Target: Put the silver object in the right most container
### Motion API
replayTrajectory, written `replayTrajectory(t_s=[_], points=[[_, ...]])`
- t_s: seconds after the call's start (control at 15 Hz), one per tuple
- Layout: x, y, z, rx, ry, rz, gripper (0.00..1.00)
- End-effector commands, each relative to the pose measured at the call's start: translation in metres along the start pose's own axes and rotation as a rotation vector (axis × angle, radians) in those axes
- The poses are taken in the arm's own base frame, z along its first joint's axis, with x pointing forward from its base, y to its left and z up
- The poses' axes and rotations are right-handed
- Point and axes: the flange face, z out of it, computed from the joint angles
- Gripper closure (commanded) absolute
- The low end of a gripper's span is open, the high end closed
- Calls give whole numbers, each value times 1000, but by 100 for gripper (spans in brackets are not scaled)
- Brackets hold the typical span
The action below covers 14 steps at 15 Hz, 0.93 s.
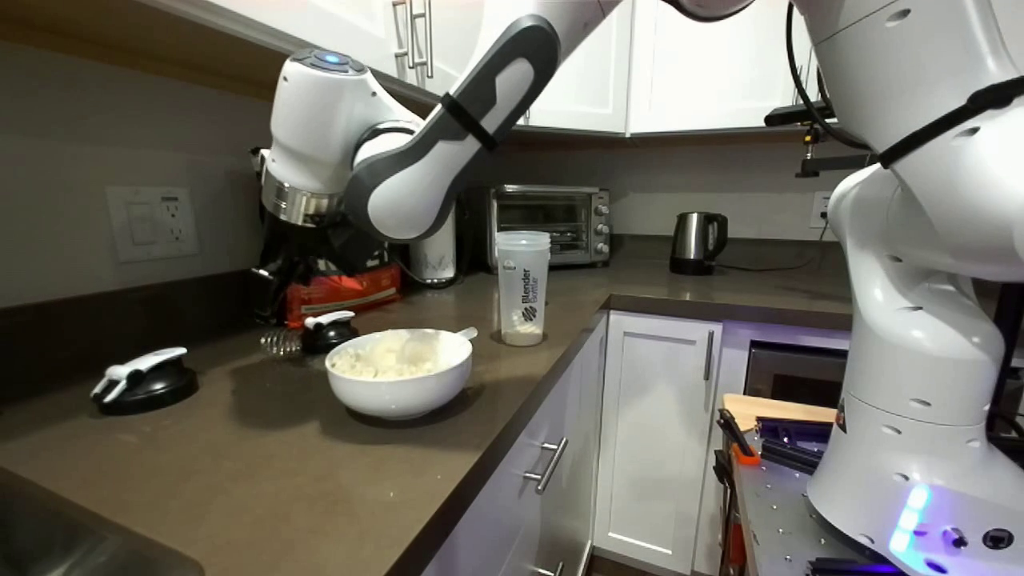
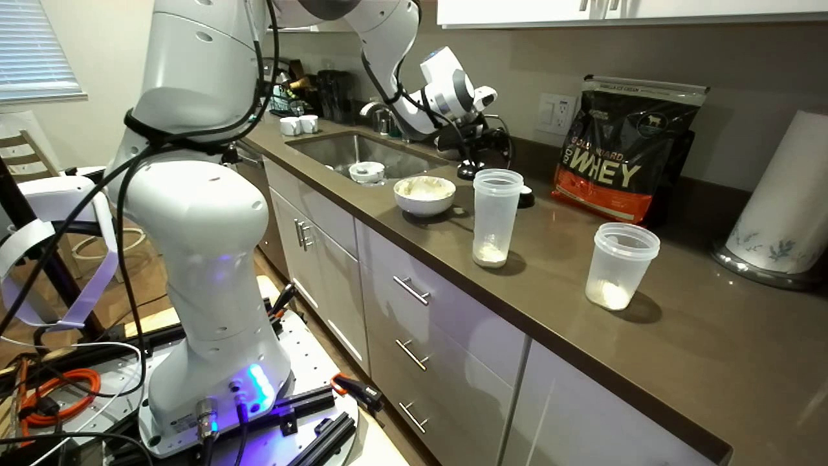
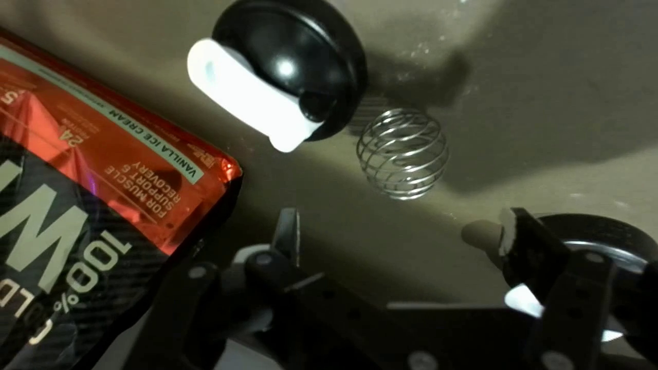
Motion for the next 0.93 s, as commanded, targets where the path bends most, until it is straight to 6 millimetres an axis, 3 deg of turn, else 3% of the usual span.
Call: replayTrajectory(t_s=[0.0,0.47,0.87], points=[[23,-1,20,-51,49,-15,0],[38,-13,50,-111,85,-99,0],[40,-3,54,-220,122,-193,0]])
